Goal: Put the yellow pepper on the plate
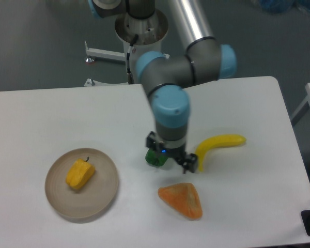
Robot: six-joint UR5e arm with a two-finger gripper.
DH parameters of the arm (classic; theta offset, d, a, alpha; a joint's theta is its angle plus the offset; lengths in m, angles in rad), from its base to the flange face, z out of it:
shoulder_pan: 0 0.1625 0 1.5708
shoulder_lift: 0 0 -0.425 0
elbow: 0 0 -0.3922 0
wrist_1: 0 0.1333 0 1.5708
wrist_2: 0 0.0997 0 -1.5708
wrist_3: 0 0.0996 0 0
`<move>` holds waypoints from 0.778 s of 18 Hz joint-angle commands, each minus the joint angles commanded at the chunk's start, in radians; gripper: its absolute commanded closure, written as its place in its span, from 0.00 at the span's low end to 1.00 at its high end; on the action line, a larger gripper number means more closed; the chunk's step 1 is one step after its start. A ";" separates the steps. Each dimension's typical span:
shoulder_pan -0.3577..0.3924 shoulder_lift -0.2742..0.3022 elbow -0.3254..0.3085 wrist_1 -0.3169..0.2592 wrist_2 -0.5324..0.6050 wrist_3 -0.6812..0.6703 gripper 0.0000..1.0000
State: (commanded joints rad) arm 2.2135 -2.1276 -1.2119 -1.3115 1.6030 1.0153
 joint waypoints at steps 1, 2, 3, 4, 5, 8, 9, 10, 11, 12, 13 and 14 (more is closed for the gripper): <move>0.003 -0.002 0.000 0.002 0.000 0.009 0.00; 0.015 -0.002 -0.001 0.002 0.000 0.015 0.00; 0.021 -0.005 0.002 0.002 0.000 0.015 0.00; 0.023 -0.008 0.002 0.005 0.000 0.019 0.00; 0.026 -0.009 0.000 0.015 0.000 0.023 0.00; 0.037 -0.012 -0.011 0.040 0.000 0.023 0.00; 0.037 -0.012 -0.011 0.041 0.000 0.023 0.00; 0.037 -0.012 -0.011 0.041 0.000 0.023 0.00; 0.037 -0.012 -0.011 0.041 0.000 0.023 0.00; 0.037 -0.012 -0.011 0.041 0.000 0.023 0.00; 0.037 -0.012 -0.012 0.041 0.002 0.022 0.00; 0.037 -0.012 -0.012 0.041 0.002 0.022 0.00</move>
State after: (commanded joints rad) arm 2.2503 -2.1399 -1.2241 -1.2701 1.6045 1.0370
